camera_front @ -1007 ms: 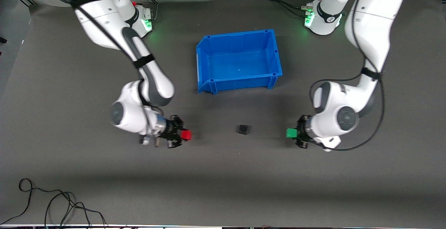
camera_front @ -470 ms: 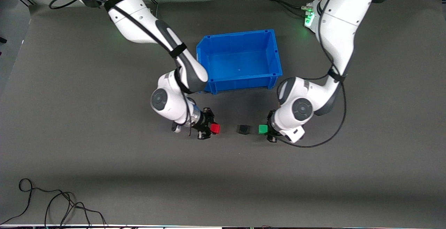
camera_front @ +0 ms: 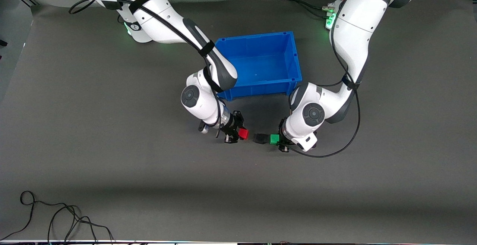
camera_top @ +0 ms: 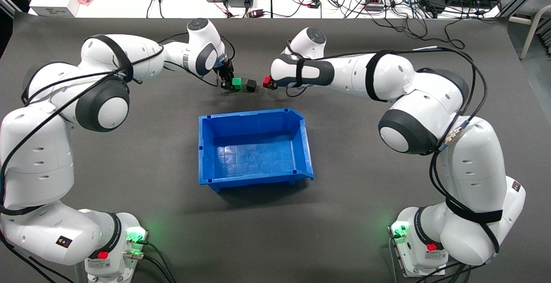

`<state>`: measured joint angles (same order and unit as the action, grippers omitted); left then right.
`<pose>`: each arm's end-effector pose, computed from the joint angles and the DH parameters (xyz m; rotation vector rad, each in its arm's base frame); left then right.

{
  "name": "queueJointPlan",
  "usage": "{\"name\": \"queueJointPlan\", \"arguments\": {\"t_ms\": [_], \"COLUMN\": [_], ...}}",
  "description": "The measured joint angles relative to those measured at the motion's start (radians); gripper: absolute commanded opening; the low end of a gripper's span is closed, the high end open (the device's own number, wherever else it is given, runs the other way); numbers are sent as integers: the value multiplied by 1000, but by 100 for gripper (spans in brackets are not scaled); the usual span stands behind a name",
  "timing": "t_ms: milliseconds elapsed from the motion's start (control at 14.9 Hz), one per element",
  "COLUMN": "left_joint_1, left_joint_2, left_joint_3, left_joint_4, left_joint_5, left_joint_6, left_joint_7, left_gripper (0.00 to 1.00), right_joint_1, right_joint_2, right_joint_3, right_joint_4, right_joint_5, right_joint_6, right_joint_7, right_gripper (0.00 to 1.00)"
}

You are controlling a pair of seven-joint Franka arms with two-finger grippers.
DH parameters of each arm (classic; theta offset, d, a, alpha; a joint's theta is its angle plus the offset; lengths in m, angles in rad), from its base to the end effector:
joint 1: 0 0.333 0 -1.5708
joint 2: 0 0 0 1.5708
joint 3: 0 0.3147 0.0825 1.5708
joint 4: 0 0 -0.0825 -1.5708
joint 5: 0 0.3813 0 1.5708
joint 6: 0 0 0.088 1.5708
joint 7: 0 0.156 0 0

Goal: Attach green and red cubes to black cube
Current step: 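Carry the red cube and green cube toward the black cube with both grippers, then press the red and green cubes against the black cube's sides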

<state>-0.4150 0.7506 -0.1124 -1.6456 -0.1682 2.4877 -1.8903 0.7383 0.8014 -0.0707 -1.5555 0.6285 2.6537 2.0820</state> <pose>0.6034 -0.3493 0.1387 2.1566 2.0613 -0.2080 0.5790 0.4620 0.1584 -1.6092 2.2504 0.3685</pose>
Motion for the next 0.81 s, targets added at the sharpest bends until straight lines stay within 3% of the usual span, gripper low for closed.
{"name": "queueJointPlan", "arguments": {"t_ms": [537, 604, 671, 738, 805], "left_joint_1": [-28, -29, -30, -30, -30], "left_joint_2": [25, 26, 26, 27, 27], "left_joint_3": [0, 1, 3, 4, 4], "left_joint_4": [32, 32, 32, 33, 33], "left_joint_5": [0, 0, 0, 1, 6], "left_joint_6": [0, 0, 0, 0, 0], "left_joint_7": [-35, -35, -35, -35, -35], "left_gripper": [0, 10, 45, 99, 100], "right_joint_1": [20, 24, 26, 26, 27], "right_joint_2": [108, 115, 118, 121, 122], "right_joint_3": [0, 0, -1, -1, -1], "right_joint_4": [117, 123, 125, 128, 130], "right_joint_5": [0, 0, 0, 0, 0], "right_joint_6": [23, 28, 31, 31, 31], "right_joint_7": [60, 61, 61, 61, 61], "right_gripper": [28, 29, 29, 30, 33]}}
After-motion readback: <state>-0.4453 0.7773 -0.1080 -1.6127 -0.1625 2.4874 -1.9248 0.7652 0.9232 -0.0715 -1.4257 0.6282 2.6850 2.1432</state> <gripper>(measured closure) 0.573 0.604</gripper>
